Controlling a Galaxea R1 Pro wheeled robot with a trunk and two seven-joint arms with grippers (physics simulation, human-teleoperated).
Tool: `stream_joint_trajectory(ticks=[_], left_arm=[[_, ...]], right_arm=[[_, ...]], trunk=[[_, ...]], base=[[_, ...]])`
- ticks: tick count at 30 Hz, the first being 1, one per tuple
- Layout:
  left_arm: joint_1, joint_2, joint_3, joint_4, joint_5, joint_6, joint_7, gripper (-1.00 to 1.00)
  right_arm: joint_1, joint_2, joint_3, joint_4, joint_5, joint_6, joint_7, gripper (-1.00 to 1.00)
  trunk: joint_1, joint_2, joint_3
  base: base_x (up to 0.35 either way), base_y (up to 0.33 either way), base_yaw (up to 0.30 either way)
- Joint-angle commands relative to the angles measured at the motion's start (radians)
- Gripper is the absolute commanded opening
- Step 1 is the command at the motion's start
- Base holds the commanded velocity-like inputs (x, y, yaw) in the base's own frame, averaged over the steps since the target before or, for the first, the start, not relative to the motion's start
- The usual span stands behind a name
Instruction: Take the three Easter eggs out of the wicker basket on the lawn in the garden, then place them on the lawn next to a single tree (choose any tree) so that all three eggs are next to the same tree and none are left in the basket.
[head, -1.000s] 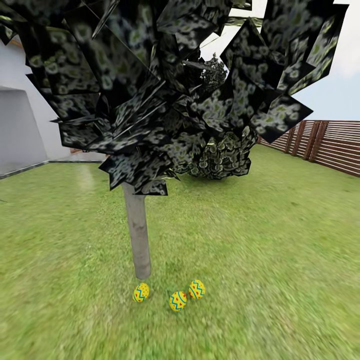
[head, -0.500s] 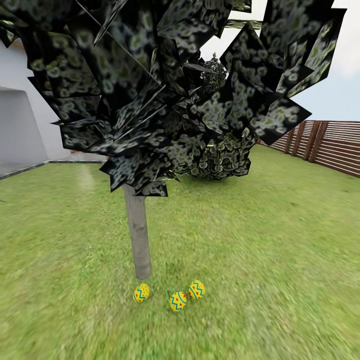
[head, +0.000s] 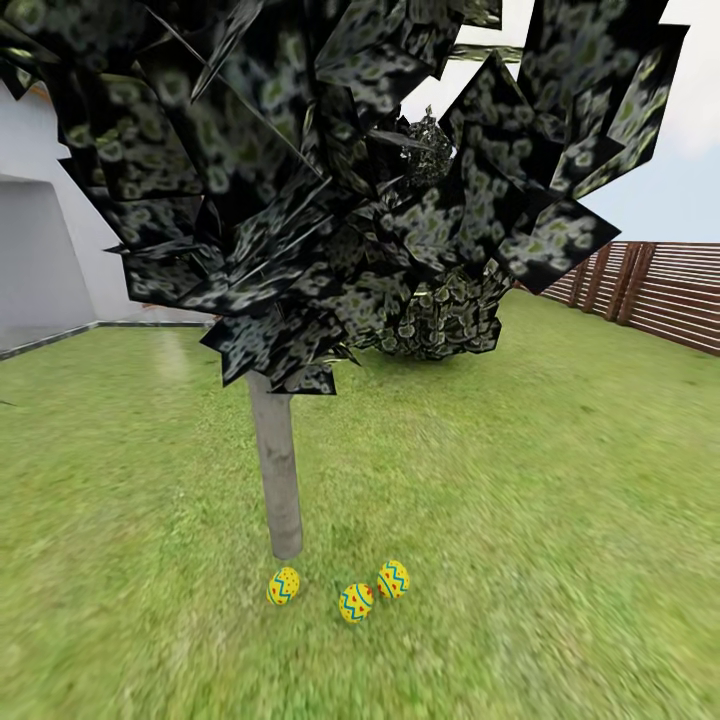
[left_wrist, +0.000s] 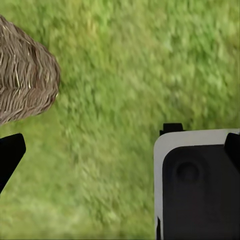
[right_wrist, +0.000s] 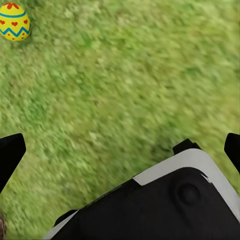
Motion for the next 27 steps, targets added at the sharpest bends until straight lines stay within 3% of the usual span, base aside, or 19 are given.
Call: stream_joint_trajectory(ticks=[1, 10, 27], left_arm=[[0.002, 0.001, -0.008, -0.001, 0.007, -0.002, 0.004, 1.00], [0.015, 0.003, -0.008, -0.001, 0.007, -0.007, 0.003, 1.00], [0.016, 0.003, -0.009, -0.001, 0.007, -0.008, 0.003, 1.00]], right_arm=[[-0.001, 0.000, 0.000, 0.002, -0.008, -0.002, 0.006, 1.00], [-0.001, 0.001, 0.000, 0.012, -0.007, -0.002, 0.006, 1.00], [-0.001, 0.001, 0.000, 0.015, -0.008, -0.002, 0.006, 1.00]], trunk=[[-0.003, 0.005, 0.001], [-0.038, 0.068, 0.029], [-0.038, 0.069, 0.030]], base=[[0.000, 0.000, 0.000], [0.000, 0.000, 0.000], [0.000, 0.000, 0.000]])
